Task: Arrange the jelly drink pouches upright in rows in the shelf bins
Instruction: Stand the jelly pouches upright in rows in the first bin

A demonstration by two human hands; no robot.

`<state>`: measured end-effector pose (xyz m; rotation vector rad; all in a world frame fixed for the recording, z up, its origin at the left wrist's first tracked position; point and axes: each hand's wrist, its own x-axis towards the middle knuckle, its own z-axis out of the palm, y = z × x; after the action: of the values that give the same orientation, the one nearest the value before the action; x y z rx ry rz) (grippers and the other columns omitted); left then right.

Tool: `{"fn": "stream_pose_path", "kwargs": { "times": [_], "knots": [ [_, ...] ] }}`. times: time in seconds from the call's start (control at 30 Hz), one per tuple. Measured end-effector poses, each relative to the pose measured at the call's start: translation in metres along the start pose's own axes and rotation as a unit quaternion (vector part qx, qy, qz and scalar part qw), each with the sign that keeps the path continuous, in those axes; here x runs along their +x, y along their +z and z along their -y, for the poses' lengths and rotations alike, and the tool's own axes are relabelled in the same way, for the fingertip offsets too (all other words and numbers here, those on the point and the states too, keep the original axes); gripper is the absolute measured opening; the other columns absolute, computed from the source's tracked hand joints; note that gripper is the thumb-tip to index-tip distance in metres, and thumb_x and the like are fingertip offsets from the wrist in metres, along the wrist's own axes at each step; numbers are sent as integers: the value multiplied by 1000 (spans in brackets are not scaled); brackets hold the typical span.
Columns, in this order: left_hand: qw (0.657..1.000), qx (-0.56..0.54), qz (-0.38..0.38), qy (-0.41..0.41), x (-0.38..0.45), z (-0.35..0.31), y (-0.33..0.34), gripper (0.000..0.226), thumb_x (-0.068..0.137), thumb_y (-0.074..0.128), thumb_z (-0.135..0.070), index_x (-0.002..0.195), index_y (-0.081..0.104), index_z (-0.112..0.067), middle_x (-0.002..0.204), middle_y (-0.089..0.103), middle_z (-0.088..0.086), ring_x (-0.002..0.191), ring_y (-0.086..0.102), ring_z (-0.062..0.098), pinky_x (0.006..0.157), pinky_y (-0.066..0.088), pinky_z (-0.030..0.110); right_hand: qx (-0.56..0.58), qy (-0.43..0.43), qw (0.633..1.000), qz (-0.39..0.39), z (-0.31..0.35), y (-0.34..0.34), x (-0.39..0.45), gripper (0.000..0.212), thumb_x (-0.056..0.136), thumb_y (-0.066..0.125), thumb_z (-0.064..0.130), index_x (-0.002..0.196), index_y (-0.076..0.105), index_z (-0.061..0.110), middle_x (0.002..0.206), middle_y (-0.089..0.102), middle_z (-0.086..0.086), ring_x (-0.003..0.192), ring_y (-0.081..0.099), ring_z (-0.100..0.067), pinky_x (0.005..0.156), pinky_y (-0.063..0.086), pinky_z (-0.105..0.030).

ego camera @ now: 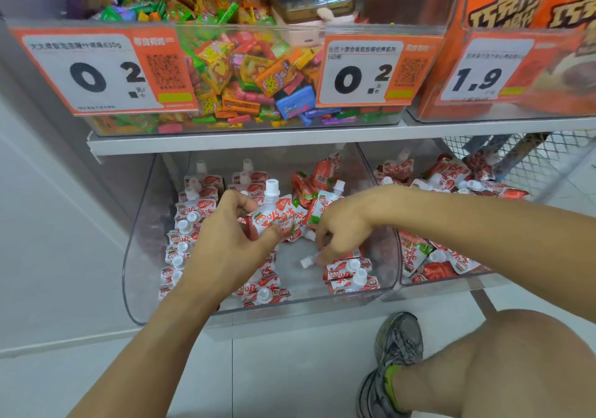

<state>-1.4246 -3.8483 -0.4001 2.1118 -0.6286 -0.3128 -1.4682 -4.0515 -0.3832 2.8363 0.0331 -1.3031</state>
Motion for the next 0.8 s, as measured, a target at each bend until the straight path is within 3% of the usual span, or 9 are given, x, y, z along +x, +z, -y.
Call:
{"fn": "stream_pose_path", "kwargs": {
  "times": [0.07,0.2,0.37,0.5,0.6,0.8],
  "knots": [
    [1000,-1,-1,2,1,1,1,37,78,76,-38,95,44,-31,88,68,5,73,67,22,63,58,44,-21,15,1000,-11,8,12,10,62,88,47,71,116,57,16,108,58,-2,94,53,-23,76,39,-32],
    [1000,-6,-5,4,2,3,0,37,77,77,-38,96,45,-31,88,68,4,73,67,21,63,58,45,-66,-26,991,-109,13,21,17,42,89,59,50,105,60,11,92,63,-6,81,55,-26,57,38,-32],
    [1000,-6,-14,12,3,2,-1,36,79,76,-38,96,45,-28,86,66,3,67,63,20,61,56,42,91,-50,977,-187,-14,8,-6,22,87,65,25,107,60,18,103,65,3,91,60,-17,80,52,-35],
    [999,-24,-5,23,2,-1,4,37,78,78,-37,95,46,-30,82,66,0,64,62,13,61,56,39,66,-70,980,-176,-17,8,-16,21,85,64,12,104,68,19,107,70,5,100,65,-13,88,53,-33],
    [998,-39,-8,51,-5,-8,7,36,78,79,-32,96,48,-26,78,64,-10,64,58,2,60,51,24,35,-84,980,-179,-11,6,-23,24,87,63,14,109,72,18,109,71,7,97,64,-9,87,52,-28],
    [998,1,-13,56,-5,-9,20,36,74,82,-31,97,54,-24,57,54,-11,51,49,-2,49,38,12,-13,-55,993,-104,-7,24,-19,21,91,53,20,95,67,5,94,67,-15,87,60,-33,75,52,-42]
  ]
}}
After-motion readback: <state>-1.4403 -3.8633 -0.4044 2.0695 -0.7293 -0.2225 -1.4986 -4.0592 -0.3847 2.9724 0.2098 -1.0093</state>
